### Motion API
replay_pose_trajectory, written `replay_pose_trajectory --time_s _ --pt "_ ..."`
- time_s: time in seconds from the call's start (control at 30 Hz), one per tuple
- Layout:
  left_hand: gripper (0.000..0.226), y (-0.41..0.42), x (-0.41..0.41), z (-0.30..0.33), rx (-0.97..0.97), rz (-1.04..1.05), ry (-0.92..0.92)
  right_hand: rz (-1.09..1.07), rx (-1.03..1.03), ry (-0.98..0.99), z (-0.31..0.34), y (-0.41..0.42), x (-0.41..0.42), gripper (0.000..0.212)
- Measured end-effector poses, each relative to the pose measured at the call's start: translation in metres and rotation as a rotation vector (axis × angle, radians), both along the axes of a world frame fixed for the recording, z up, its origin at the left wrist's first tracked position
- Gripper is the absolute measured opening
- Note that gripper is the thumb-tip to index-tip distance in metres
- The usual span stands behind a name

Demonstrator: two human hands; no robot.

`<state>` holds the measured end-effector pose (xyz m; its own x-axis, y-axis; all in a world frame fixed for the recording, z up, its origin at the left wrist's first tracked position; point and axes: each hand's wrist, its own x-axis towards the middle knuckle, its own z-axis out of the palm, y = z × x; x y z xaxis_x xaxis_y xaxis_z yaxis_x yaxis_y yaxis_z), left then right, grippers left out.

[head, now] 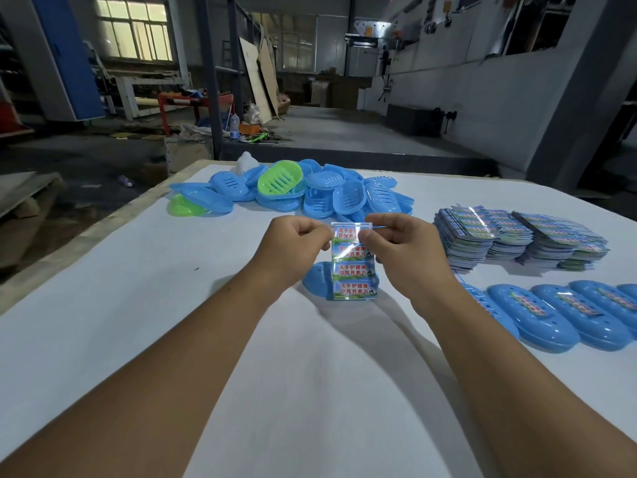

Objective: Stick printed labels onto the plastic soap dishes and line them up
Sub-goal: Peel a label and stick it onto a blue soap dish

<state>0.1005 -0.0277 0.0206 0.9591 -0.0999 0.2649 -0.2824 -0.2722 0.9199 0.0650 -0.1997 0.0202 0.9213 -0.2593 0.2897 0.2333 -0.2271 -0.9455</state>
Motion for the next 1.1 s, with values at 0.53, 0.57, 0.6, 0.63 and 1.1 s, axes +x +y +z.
replay_pose_trajectory --time_s 0.53,0.57,0.6,0.63,1.1 --pt "0.022 -0.001 0.000 -0.004 0.043 -0.061 -0.036 -0.259 -0.441 -0.052 -0.003 0.000 -0.001 0.021" --pt "0.024 -0.001 0.001 -0.005 0.052 -0.073 -0.049 -0.237 -0.459 -0.053 -0.003 0.003 -0.002 0.021" --pt "0.024 -0.002 0.001 -0.006 0.059 -0.084 -0.063 -0.220 -0.475 -0.052 -0.002 0.005 -0.003 0.020" --pt "0.025 -0.002 0.001 -0.007 0.062 -0.095 -0.077 -0.207 -0.489 -0.051 -0.001 0.007 -0.004 0.020" --pt "0.013 -0.012 -0.003 -0.013 0.215 -0.074 -0.185 -0.259 -0.673 -0.005 0.002 0.017 -0.012 0.024"
